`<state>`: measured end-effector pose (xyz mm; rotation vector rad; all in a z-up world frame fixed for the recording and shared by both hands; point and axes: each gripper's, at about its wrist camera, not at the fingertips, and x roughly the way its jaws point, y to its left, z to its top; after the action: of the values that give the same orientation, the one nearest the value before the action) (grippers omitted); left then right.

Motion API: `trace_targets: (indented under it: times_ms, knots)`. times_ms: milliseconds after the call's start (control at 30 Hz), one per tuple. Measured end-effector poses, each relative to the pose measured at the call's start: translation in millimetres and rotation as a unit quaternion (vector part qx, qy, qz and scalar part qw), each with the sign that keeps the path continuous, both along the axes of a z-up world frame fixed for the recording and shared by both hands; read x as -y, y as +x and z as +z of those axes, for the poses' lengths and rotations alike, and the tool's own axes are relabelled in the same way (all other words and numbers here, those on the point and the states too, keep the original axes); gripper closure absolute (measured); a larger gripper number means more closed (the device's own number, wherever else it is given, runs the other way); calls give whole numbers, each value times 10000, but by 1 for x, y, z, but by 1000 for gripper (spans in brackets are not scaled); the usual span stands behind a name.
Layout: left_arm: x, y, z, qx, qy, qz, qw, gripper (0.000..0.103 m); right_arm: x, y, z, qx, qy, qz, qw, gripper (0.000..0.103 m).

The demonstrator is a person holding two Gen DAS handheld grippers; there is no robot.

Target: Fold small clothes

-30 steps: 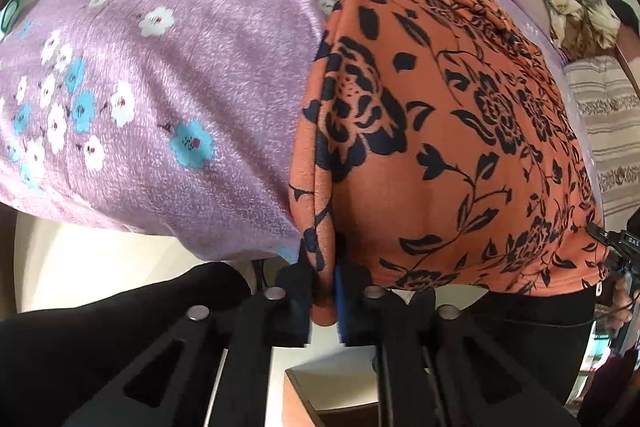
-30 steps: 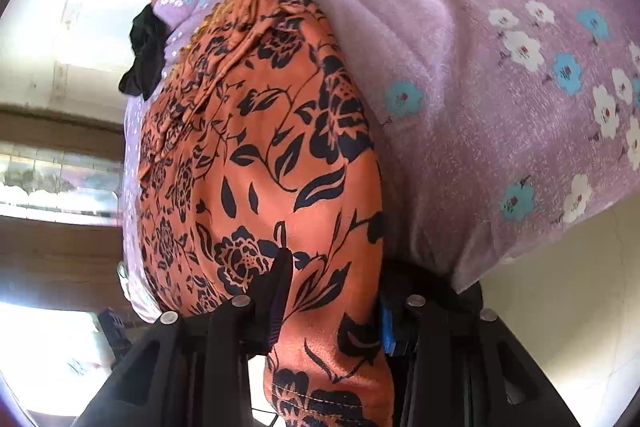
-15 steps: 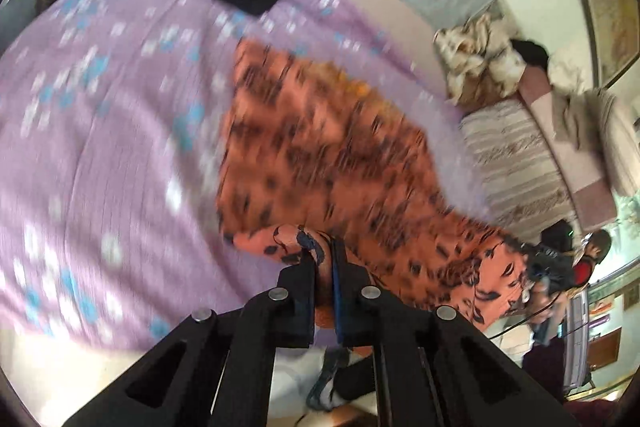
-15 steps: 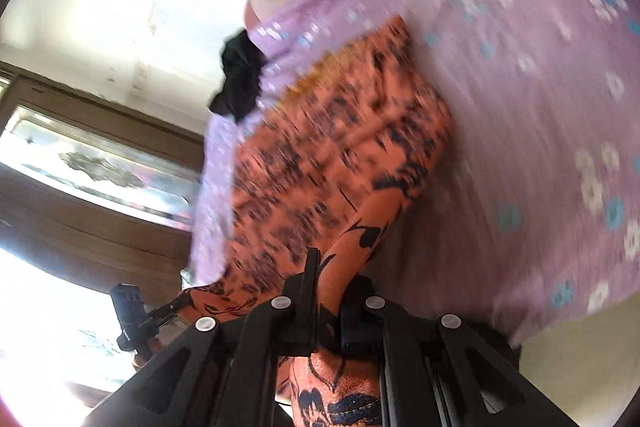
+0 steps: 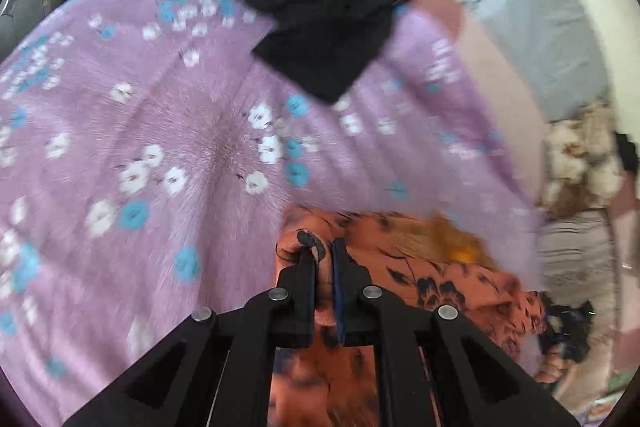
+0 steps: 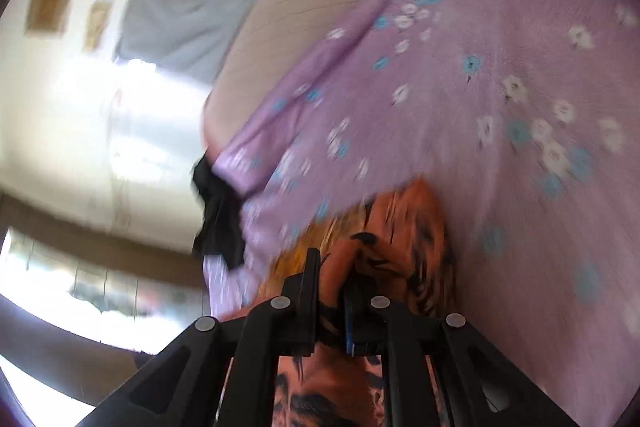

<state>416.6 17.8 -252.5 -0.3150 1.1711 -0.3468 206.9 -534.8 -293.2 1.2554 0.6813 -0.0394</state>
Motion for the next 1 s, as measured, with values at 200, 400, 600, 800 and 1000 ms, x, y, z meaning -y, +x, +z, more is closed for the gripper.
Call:
trace_targets:
  times_ms: [200,400,600,800,1000]
  knots:
    - [-2,-7,-10,324,-356,395,9981,87,24,-5,-37,93,188,-836,9963,75]
    - [-29,-75,65,1611,-774,1222,9763,36,-14,-39,53,414,-1836,59,9821,75]
    - [-2,-155,84,2395,69,1208,9633,19,-120,-28,53,-351,-2630,1923,9448,75]
    - [39,-156,23,1196,711,175,9901,19,-176,17,13,-911,-3000,2345,9202,75]
    - [56,-135,-8,754,1406,-149,9871,20,-144,103,3,-1291,-3775,1426,9058,77]
